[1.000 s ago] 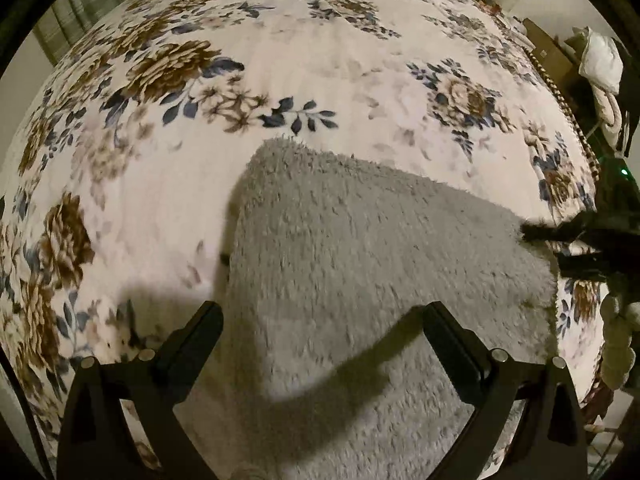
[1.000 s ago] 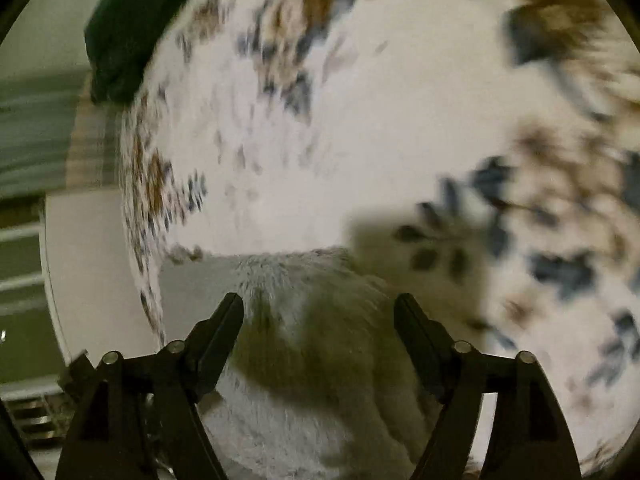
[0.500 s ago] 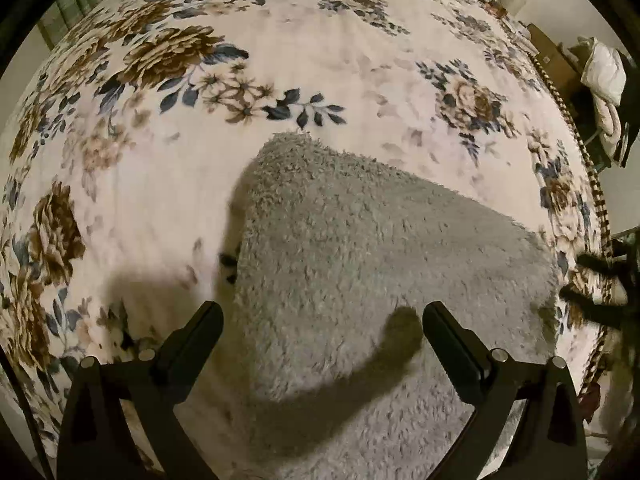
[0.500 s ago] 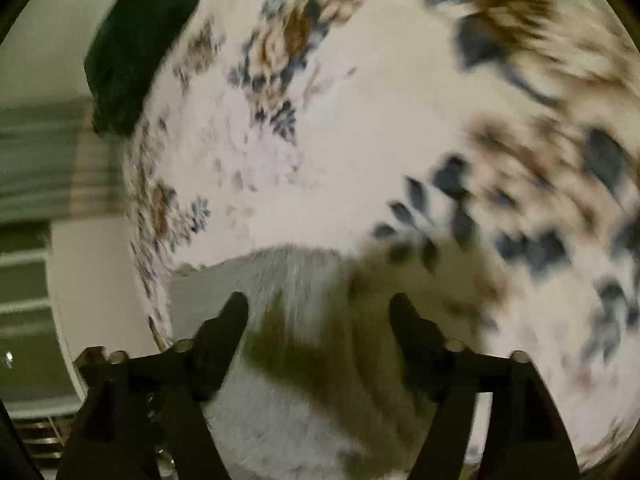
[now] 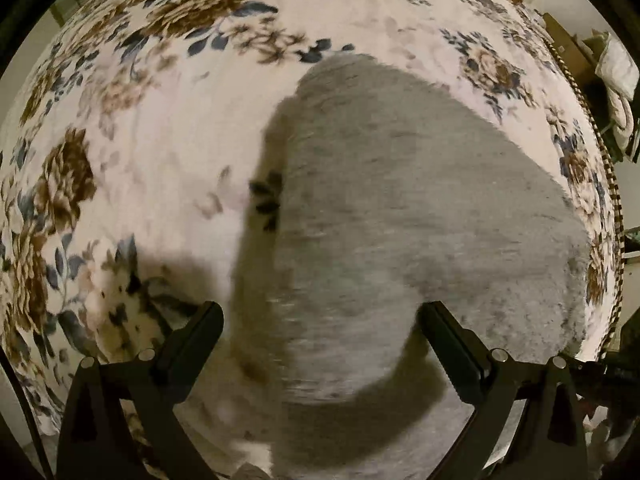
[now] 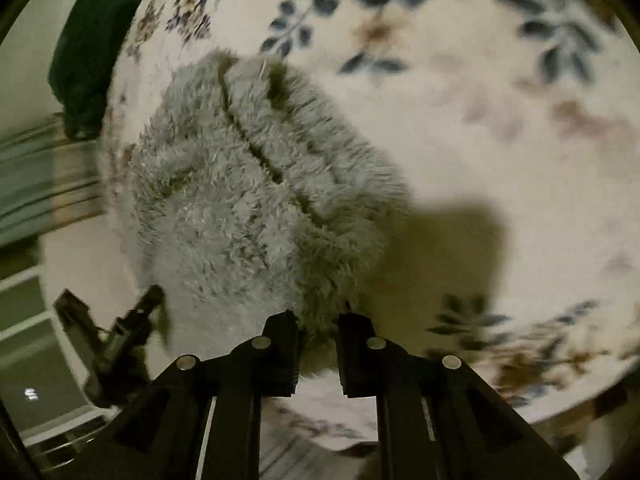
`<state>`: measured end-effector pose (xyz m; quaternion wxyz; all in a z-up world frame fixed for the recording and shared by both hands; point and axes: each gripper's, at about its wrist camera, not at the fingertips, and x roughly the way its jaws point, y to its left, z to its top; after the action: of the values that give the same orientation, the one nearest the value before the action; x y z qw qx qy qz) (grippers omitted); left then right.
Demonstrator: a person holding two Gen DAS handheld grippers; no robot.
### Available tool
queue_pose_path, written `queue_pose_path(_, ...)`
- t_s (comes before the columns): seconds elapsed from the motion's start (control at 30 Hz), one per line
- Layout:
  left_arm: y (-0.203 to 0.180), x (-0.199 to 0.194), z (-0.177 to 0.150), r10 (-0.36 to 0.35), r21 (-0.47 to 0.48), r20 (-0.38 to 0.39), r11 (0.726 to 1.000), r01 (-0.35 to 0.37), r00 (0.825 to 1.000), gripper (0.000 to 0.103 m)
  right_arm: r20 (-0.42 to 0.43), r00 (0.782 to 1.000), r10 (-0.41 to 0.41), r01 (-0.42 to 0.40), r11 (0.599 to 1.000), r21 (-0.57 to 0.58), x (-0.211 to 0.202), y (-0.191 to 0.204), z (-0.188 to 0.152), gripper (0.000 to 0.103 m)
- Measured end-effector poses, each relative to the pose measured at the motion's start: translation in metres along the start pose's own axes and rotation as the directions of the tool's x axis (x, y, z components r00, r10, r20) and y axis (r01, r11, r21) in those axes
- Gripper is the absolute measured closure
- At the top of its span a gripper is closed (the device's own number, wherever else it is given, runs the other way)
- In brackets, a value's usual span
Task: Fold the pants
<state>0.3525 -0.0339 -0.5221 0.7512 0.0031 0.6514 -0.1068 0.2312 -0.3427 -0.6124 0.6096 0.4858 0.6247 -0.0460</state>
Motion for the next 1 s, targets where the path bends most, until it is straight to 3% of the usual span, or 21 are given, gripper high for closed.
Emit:
queue_pose_path(0.07, 0.002, 0.000, -0.002, -0.010, -0.007, -0.002, 1.000, 0.010, 1.000, 0.001, -0.032, 0.999, -0.001, 0.001, 1.000, 0.010, 0.005, -0.007, 0.000, 0.088)
queue_pose_path(0.13, 0.002, 0.000, -0.003, -0.011, -0.010, 0.002, 1.000, 0.011, 1.000, 0.001, -0.058, 0.996, 0.063, -0.063, 0.998, 0.010, 0.008, -0.006, 0.001, 0.088)
queue_pose_path(0.2, 0.003, -0.001, -0.004, -0.027, -0.019, 0.006, 0.999, 0.027, 1.000, 0.001, -0.036, 0.993, 0.115, -0.116, 0.993, -0.023, 0.005, 0.001, 0.003, 0.070)
queue_pose_path(0.23, 0.006, -0.002, -0.005, -0.044, -0.029, 0.011, 0.999, 0.044, 0.999, 0.001, -0.030, 0.991, 0.128, -0.129, 0.991, -0.045, 0.006, 0.005, 0.002, 0.031)
queue_pose_path(0.27, 0.008, -0.001, -0.005, -0.059, -0.037, 0.012, 0.998, 0.060, 0.998, 0.001, -0.027, 0.985, 0.172, -0.173, 0.982, -0.071, 0.011, 0.008, 0.002, 0.001)
queue_pose_path(0.47, 0.028, 0.023, -0.005, -0.215, -0.103, -0.016, 0.972, 0.213, 0.976, 0.001, -0.119, 0.969, 0.217, -0.226, 0.972, -0.071, 0.077, 0.003, 0.012, 0.001)
queue_pose_path(0.63, 0.050, 0.058, -0.008, -0.406, -0.226, -0.050, 0.894, 0.386, 0.913, 0.000, -0.131, 0.942, 0.310, -0.314, 0.950, -0.009, 0.111, 0.004, 0.025, 0.000)
queue_pose_path(0.73, 0.057, 0.066, -0.008, -0.461, -0.284, -0.042, 0.856, 0.432, 0.886, 0.001, -0.128, 0.927, 0.353, -0.356, 0.934, -0.005, 0.111, 0.012, 0.024, 0.000)
queue_pose_path(0.8, 0.054, 0.062, -0.005, -0.454, -0.256, -0.042, 0.866, 0.430, 0.890, 0.011, -0.113, 0.931, 0.346, -0.351, 0.936, -0.032, 0.110, 0.023, 0.021, 0.000)
queue_pose_path(0.87, 0.046, 0.052, -0.003, -0.480, -0.216, -0.028, 0.860, 0.463, 0.877, 0.053, -0.113, 0.943, 0.313, -0.322, 0.943, -0.079, 0.115, 0.038, 0.019, 0.010)
queue_pose_path(0.9, 0.041, 0.045, -0.001, -0.477, -0.191, -0.023, 0.865, 0.464, 0.879, 0.056, -0.103, 0.947, 0.303, -0.312, 0.946, -0.085, 0.115, 0.045, 0.018, 0.034)
queue_pose_path(0.93, 0.038, 0.039, 0.000, -0.475, -0.165, -0.016, 0.869, 0.466, 0.880, 0.063, -0.103, 0.947, 0.303, -0.312, 0.946, -0.085, 0.115, 0.045, 0.018, 0.047)
queue_pose_path(1.0, 0.031, 0.022, 0.005, -0.475, -0.130, 0.002, 0.872, 0.471, 0.880, 0.067, -0.077, 0.951, 0.299, -0.305, 0.948, -0.091, 0.110, 0.055, 0.019, 0.056)
